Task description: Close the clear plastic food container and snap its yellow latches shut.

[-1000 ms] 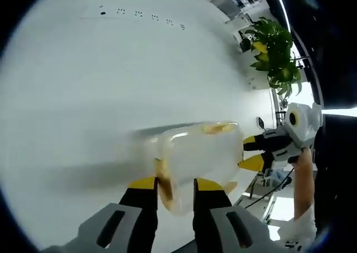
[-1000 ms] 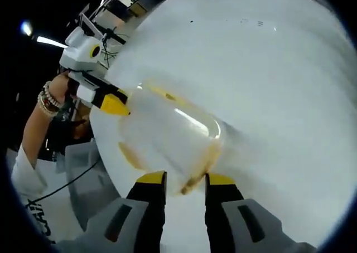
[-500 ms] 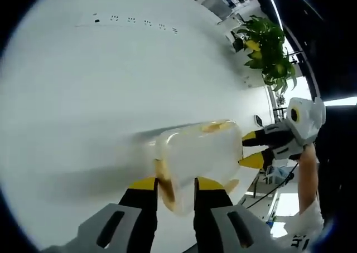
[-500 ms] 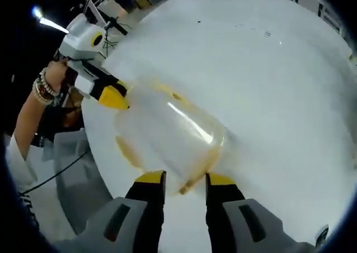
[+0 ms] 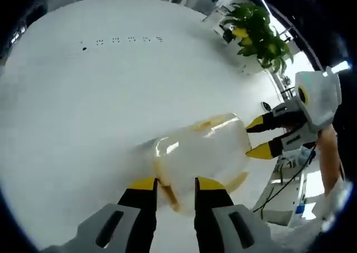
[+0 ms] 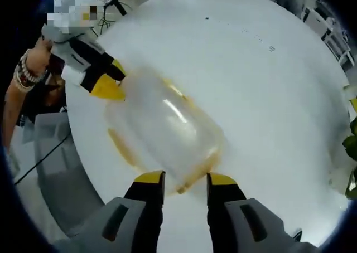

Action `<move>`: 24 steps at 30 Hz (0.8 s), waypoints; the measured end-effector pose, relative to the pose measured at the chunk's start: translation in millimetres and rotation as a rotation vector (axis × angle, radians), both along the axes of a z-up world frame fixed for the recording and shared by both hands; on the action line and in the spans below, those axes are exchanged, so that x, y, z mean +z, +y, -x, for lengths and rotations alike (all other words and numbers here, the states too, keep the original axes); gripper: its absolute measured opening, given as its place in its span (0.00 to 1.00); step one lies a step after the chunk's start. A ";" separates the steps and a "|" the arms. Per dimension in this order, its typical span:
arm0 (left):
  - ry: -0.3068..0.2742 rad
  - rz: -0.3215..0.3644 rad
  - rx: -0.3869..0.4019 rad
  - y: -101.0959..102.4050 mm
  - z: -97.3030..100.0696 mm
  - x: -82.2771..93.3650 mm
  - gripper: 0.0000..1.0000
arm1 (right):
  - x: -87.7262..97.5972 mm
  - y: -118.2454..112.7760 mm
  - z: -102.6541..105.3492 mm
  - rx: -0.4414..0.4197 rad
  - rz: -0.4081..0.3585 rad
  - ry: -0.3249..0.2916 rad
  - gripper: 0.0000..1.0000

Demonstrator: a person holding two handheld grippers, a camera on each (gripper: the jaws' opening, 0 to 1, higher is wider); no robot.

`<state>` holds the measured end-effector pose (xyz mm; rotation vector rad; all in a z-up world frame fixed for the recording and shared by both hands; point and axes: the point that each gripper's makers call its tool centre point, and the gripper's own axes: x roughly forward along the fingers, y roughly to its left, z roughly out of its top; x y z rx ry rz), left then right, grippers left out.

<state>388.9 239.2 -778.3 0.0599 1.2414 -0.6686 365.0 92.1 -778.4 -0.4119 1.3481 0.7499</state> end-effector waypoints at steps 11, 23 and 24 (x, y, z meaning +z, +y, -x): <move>-0.167 -0.081 -0.116 1.3 -1.0 5.7 0.20 | 5.4 16.7 11.9 0.229 0.153 -0.115 0.20; -0.338 -0.045 -0.268 -11.1 -0.6 23.5 0.31 | 15.1 25.5 11.4 0.250 0.022 -0.119 0.30; -0.349 -0.021 -0.257 -13.3 -2.2 27.0 0.31 | 17.8 25.5 9.3 0.248 0.014 -0.130 0.28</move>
